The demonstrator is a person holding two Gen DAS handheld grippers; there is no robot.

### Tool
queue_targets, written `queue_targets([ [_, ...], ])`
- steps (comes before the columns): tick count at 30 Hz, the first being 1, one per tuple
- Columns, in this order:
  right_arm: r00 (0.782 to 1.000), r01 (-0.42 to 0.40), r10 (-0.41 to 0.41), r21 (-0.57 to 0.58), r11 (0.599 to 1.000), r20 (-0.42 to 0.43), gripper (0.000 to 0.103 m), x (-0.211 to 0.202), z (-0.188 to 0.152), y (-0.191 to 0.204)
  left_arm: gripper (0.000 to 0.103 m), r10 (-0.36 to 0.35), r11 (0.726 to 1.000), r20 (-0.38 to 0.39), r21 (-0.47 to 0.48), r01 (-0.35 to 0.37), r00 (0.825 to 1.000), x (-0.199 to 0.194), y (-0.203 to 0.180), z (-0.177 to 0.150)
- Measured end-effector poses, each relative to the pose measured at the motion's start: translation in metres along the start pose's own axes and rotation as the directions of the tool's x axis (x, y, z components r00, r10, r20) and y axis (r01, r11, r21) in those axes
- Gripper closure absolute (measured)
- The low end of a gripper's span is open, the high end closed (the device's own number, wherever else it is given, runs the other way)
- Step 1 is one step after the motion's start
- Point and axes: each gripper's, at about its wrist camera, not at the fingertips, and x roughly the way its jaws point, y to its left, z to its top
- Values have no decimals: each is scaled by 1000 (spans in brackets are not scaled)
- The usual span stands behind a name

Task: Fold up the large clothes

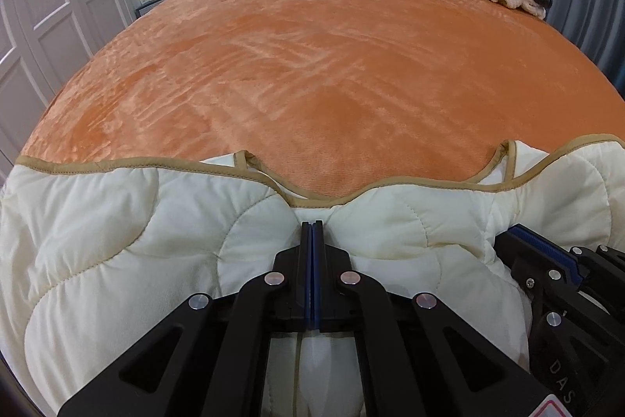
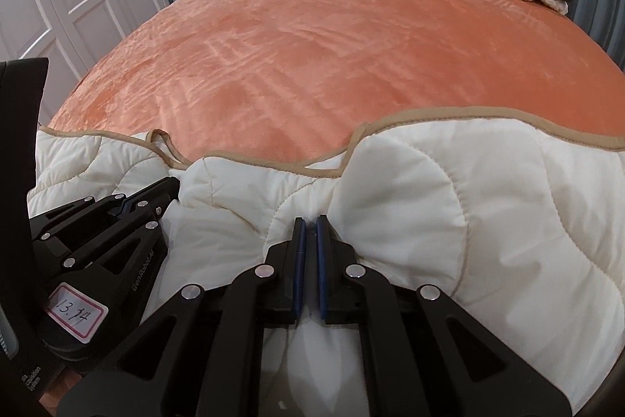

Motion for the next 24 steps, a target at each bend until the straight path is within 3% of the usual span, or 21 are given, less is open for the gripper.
queue_targets([
  [6,999,35,-35,11,999,2,92,-50,0,9,100,-29,1000,-44,2,29,999,-34,6,2],
  [11,1000,-5,5,-21,1000,-19,81,-105,-38,26,95,-38,999,-96,0,38,995,-84,14,-25],
  [16,994,-10,9,-1,1000,-107,81,-93,-70,31,95,-17,1000,-138,1,17,990,-95,11,-54],
  [24,993,14,-13,4,1000,-114,82,-78,-76,32,95,-10,999,-135,-44,4,991,-82,11,-70],
])
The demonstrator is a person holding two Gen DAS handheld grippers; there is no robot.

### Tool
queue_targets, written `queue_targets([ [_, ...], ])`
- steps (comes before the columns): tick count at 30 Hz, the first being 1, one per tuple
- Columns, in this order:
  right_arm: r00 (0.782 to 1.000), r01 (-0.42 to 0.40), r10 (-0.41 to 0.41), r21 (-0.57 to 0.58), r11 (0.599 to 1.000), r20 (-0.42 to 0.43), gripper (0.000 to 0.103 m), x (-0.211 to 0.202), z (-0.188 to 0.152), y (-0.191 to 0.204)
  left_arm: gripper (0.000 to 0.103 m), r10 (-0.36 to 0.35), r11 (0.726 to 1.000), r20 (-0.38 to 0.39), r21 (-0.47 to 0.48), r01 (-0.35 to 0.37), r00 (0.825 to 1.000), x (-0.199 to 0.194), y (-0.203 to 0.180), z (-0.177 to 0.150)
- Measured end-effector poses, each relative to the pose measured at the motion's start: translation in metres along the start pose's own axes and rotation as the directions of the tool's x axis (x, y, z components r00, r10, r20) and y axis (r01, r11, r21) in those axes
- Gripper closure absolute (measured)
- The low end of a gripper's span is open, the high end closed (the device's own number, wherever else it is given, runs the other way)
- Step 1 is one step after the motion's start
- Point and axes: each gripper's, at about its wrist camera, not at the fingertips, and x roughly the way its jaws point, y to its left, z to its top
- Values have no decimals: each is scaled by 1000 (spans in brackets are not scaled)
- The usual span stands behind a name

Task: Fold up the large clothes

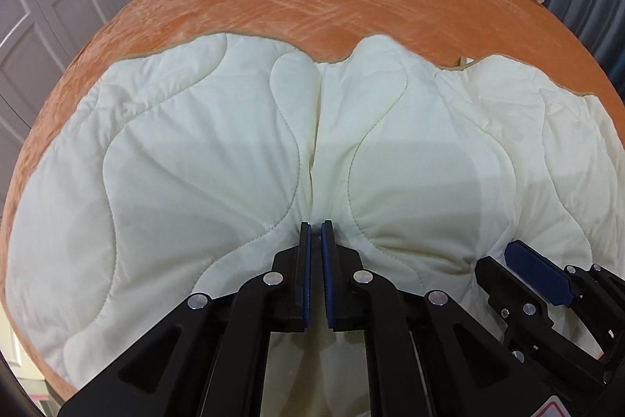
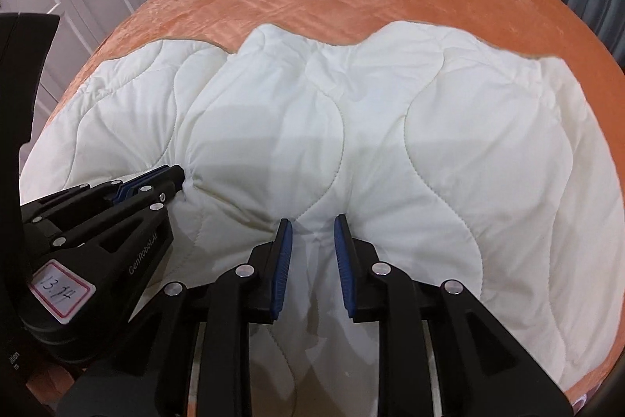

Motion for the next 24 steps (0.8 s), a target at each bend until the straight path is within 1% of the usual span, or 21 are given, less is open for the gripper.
queue_targets([
  [13,999,-18,17,25,1000,33,82,6,-5,-4,95,16,1000,24,-8,-16,1000,5,-2,-4],
  [18,1000,-11,10,27,1000,24,82,6,-5,-3,95,5,1000,29,-19,-5,1000,4,1,-3],
  [21,1000,11,-11,-6,1000,7,82,2,-1,1,95,-33,999,35,-25,34,999,-6,7,-4],
  [22,1000,17,-17,-13,1000,1,82,-2,1,2,94,-73,996,29,-54,74,997,-15,15,-5],
  [23,1000,17,-17,-14,1000,-5,81,-9,3,3,93,-135,985,23,-104,137,991,-27,27,-8],
  [24,1000,-3,3,-3,1000,-8,81,-20,3,5,88,-183,972,28,-143,185,983,-37,37,-11],
])
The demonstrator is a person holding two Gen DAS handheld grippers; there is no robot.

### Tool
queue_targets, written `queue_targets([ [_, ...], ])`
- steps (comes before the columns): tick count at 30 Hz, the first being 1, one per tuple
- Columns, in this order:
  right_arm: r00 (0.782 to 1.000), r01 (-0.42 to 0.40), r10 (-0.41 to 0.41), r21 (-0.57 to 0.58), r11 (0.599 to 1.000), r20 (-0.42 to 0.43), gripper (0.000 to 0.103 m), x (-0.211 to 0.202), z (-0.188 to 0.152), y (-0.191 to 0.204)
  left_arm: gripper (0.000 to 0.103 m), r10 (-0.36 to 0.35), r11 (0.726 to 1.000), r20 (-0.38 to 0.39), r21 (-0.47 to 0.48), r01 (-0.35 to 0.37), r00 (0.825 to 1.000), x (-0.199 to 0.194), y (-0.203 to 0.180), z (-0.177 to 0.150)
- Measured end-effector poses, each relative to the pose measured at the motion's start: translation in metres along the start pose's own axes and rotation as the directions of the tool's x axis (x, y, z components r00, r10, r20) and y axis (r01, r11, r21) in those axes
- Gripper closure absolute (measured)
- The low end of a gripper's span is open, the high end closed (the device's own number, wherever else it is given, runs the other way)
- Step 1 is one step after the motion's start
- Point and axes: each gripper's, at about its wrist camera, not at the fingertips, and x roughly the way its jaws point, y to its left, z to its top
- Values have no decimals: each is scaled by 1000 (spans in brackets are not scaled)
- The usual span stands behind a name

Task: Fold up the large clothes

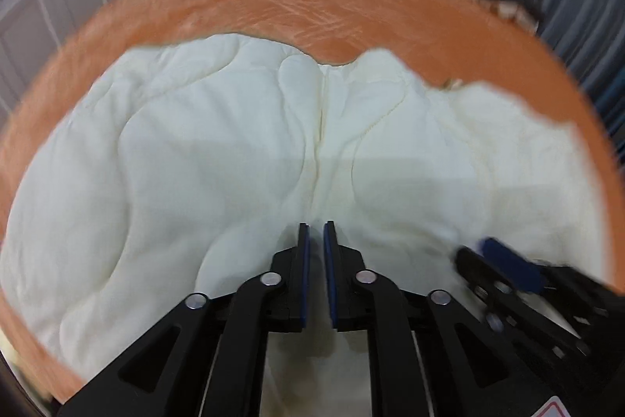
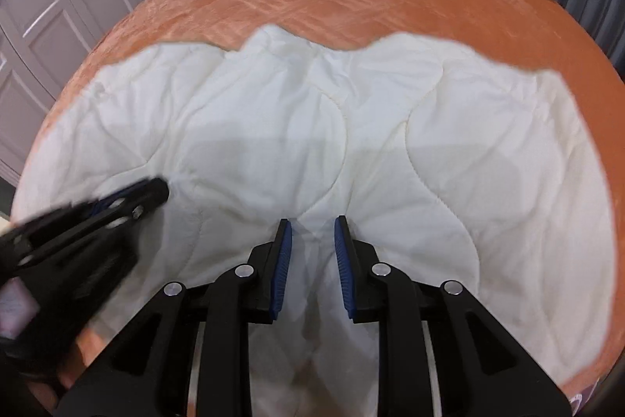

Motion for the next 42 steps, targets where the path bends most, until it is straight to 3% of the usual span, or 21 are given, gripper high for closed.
queue_targets([
  [1,1000,-25,25,13,1000,2,79,-7,-1,0,78,-44,998,13,-47,45,999,-16,13,-4],
  [3,996,-92,92,40,995,-1,79,-22,-7,3,69,-65,992,56,-105,71,996,-49,40,-17],
  [8,989,-147,148,28,989,-19,79,-38,-24,23,44,-50,961,95,-265,73,994,-95,110,-58],
  [11,990,-135,136,13,991,-49,79,-29,-32,34,43,-63,926,64,-369,82,996,-89,145,-77],
  [15,992,-100,100,6,995,-74,79,-11,-39,38,43,-134,855,46,-500,139,990,-65,174,-87],
  [19,993,-84,83,-6,996,-82,79,-4,-40,40,39,-245,794,85,-554,250,966,-43,175,-76],
  [23,994,-70,68,-13,997,-88,80,1,-38,40,33,-277,765,112,-575,290,954,-28,169,-64],
  [25,994,-63,61,-19,998,-89,80,0,-38,42,60,-269,779,129,-554,295,954,-33,162,-58],
  [28,995,-64,62,-22,998,-84,80,-9,-37,43,84,-266,824,167,-471,314,949,-62,154,-53],
  [31,997,-62,59,-51,997,-56,81,-28,-44,41,88,-325,825,210,-415,385,922,-101,156,-53],
  [35,993,-93,84,-101,991,-84,81,-50,-64,44,88,-272,897,255,-282,340,928,-165,159,-58],
  [39,969,-208,181,-162,965,-166,79,-45,-88,83,88,-197,956,276,-160,247,941,-211,150,-54],
  [42,977,-189,152,-269,944,-151,78,-35,-101,118,88,-190,975,273,-59,213,943,-221,113,-44],
])
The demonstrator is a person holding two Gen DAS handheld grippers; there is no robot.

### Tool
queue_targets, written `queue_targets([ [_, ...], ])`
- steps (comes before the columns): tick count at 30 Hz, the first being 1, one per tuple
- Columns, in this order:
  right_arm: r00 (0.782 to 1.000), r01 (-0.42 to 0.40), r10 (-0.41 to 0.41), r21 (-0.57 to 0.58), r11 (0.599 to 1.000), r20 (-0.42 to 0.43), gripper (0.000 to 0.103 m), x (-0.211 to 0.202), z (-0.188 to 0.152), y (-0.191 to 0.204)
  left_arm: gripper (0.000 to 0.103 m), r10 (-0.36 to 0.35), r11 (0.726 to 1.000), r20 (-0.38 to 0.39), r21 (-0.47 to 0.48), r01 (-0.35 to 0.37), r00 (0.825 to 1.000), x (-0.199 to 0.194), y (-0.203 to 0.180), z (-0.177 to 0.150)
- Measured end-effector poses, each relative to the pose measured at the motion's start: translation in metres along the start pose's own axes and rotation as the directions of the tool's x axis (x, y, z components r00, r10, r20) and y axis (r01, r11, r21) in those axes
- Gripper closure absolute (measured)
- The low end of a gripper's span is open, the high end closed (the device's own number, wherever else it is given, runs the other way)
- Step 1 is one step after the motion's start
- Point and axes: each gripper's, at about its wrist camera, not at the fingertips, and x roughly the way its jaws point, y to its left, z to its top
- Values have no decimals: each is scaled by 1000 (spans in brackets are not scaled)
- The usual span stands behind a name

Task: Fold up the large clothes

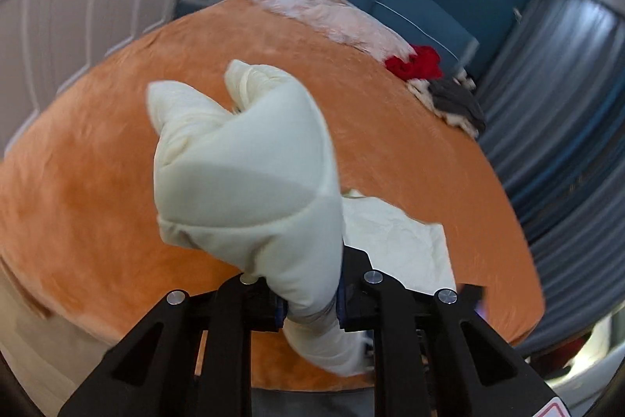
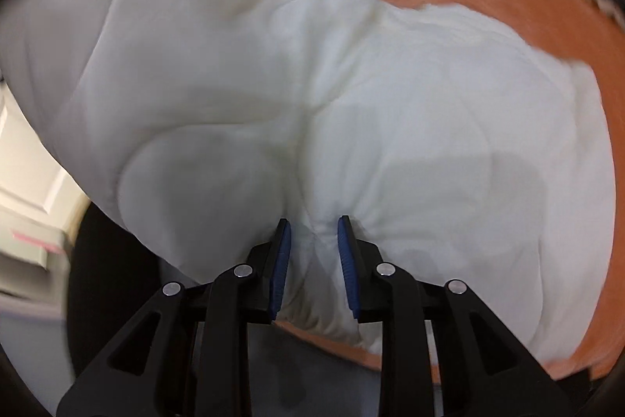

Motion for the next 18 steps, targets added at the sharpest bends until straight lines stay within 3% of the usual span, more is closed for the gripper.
queue_targets([
  [1,1000,7,-7,-7,1000,15,78,-2,0,2,88,-11,999,2,53,11,1000,1,-21,0],
  [4,994,-103,98,90,991,55,81,-28,-10,-29,88,-84,979,-2,187,82,997,3,-78,-11],
  [7,994,-51,33,167,985,106,79,-67,-36,-77,88,-164,941,-61,290,175,985,21,-137,-31],
  [10,992,10,-45,278,960,118,78,-100,-71,-125,88,-189,921,-158,315,230,969,57,-174,-58],
  [14,983,71,-129,383,921,128,78,-134,-99,-164,84,-107,914,-297,347,212,949,117,-205,-104],
  [16,980,75,-146,418,905,139,78,-146,-101,-175,74,-57,908,-308,379,177,950,135,-216,-125],
  [18,972,74,-163,444,893,166,65,-159,-101,-178,71,-11,896,-293,421,139,956,137,-225,-137],
])
